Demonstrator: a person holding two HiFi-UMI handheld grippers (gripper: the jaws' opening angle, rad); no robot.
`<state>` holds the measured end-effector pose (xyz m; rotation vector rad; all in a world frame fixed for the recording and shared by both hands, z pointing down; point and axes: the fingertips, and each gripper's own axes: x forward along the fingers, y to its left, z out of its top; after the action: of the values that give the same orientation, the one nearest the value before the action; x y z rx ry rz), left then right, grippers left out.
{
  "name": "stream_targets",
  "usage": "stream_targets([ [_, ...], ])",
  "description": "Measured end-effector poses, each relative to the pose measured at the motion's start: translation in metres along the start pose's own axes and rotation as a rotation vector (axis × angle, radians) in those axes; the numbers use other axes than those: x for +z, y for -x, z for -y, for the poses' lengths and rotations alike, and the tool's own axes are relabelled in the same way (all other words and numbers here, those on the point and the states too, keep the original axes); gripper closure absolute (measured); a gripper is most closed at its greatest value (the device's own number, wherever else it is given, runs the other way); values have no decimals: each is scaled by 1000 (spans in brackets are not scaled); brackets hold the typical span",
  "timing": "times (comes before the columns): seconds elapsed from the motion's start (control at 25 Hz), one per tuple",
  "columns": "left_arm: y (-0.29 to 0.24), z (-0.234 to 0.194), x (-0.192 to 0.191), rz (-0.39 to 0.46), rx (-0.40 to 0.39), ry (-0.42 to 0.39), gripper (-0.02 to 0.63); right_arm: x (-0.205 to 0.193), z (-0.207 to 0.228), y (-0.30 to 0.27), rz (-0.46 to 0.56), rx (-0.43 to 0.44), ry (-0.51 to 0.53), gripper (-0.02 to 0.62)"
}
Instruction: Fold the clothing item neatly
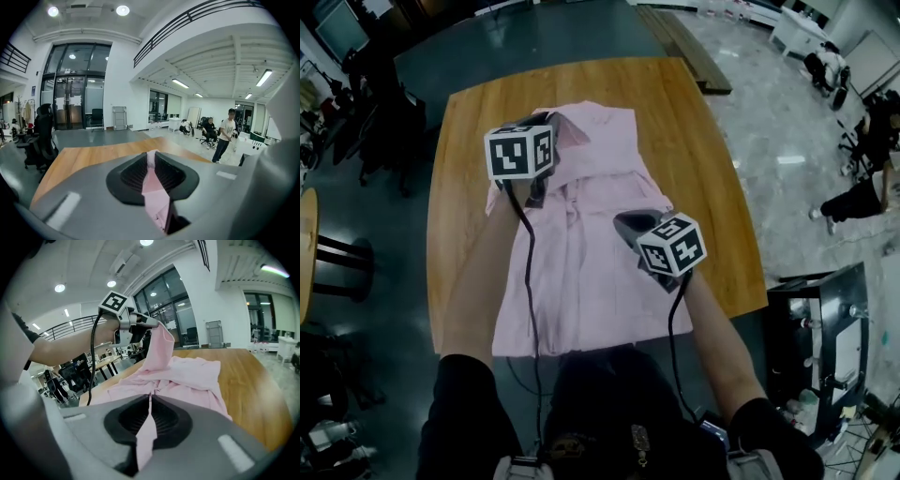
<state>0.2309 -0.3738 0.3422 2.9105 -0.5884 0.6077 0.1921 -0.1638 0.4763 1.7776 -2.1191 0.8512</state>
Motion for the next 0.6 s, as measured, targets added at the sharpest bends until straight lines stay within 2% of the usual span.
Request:
stream_targets([
  [0.2, -52, 31, -29, -37, 80, 14, 545, -27, 42, 36, -18, -47, -34, 577],
  [0.32, -85, 51, -72, -121, 84, 32, 541, -38, 61, 47, -25, -63, -49, 577],
  [0.48, -113, 86, -129, -267, 30, -3, 532, -46, 75, 52, -33, -66, -58, 577],
  [0.6, -122, 120, -165, -381, -78, -40, 503, -50, 81, 55, -38, -66, -62, 577],
])
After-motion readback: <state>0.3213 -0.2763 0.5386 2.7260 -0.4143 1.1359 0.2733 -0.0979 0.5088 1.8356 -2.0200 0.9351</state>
